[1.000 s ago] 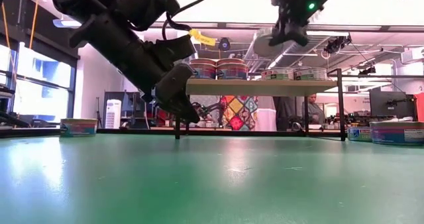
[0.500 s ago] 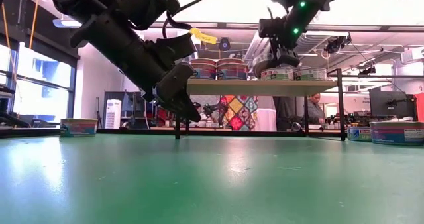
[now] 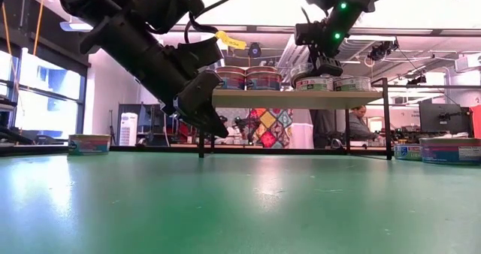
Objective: Stack canned seafood by type on shelf
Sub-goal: Stack the green tuna can on top of the green tuna can on the shelf, then stack the blue pink tuna can on top of the blue pink tuna can on the shelf
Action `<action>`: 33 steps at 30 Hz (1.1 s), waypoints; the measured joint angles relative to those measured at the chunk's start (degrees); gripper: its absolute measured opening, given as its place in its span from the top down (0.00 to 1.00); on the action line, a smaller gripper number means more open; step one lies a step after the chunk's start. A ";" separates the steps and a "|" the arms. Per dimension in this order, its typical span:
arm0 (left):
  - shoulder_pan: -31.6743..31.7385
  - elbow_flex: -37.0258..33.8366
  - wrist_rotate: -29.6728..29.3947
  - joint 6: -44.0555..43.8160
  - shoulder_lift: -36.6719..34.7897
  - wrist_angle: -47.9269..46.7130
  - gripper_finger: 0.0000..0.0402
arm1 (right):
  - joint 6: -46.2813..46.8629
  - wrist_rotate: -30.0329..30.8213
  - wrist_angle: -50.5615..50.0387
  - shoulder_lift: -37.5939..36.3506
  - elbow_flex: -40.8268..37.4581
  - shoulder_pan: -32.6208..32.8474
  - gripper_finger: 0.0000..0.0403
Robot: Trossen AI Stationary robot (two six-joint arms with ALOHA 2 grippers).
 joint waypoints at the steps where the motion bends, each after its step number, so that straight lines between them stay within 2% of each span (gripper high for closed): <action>1: 0.01 0.00 0.00 0.00 0.00 0.00 1.00 | 0.06 0.01 -0.07 0.00 0.00 0.00 0.58; 8: -0.04 0.00 0.02 0.00 -0.02 -0.02 1.00 | 0.55 -0.01 -0.24 -0.03 0.00 0.02 0.55; 18: -0.02 0.02 0.04 -0.02 -0.04 -0.01 1.00 | 0.73 -0.35 -0.30 -3.14 0.00 0.05 0.32; 23: -0.02 0.02 0.04 -0.02 -0.07 0.00 1.00 | 0.97 -0.34 -0.66 -5.40 0.02 1.56 0.29; 29: -0.02 0.02 0.06 -0.09 -0.07 0.00 1.00 | 11.53 -0.62 -5.27 -8.42 0.09 8.39 0.31; 33: -0.02 0.02 0.06 -0.51 -0.07 -0.02 1.00 | 24.30 -6.14 -15.46 -9.31 0.11 16.98 0.33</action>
